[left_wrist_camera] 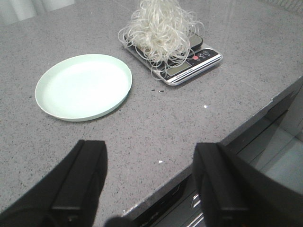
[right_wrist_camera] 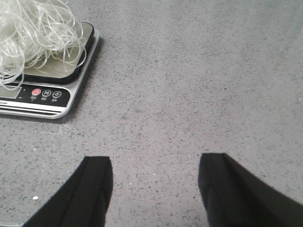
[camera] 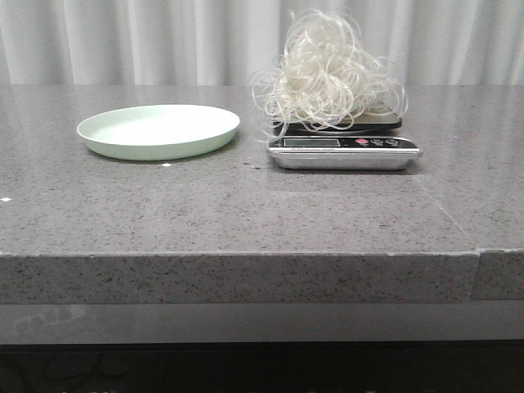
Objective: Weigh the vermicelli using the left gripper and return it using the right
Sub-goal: 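Open the left gripper and withdraw it from the scale, then reach the right gripper down onto the vermicelli on the scale and grasp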
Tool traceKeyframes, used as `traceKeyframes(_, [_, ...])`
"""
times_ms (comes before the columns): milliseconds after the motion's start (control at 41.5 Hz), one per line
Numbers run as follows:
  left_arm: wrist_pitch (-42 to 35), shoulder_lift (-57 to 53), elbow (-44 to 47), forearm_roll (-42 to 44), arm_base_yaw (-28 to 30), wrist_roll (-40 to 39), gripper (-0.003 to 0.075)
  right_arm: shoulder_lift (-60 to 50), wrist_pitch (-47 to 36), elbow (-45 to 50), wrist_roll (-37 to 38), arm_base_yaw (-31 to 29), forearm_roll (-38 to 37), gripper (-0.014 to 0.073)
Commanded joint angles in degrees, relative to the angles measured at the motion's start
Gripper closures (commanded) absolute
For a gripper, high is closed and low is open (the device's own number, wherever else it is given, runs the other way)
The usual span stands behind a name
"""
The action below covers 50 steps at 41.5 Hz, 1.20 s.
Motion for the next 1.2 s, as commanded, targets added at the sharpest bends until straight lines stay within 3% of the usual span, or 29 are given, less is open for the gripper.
traceKeyframes(0, [-5.3, -1.7, 0.6, 0.0, 0.1, -0.7, 0.0260, 1.6, -3.6, -3.0, -1.2, 1.7, 1.3, 0.0088])
traceKeyframes(602, [-5.8, -1.8, 0.8, 0.1, 0.1, -0.7, 0.0260, 29.8, -3.2, -25.5, -1.5, 18.9, 1.7, 0.0088])
traceKeyframes(1180, [-6.2, -1.8, 0.8, 0.1, 0.1, -0.7, 0.0260, 59.7, -3.6, -53.9, -1.5, 21.8, 2.1, 0.0088])
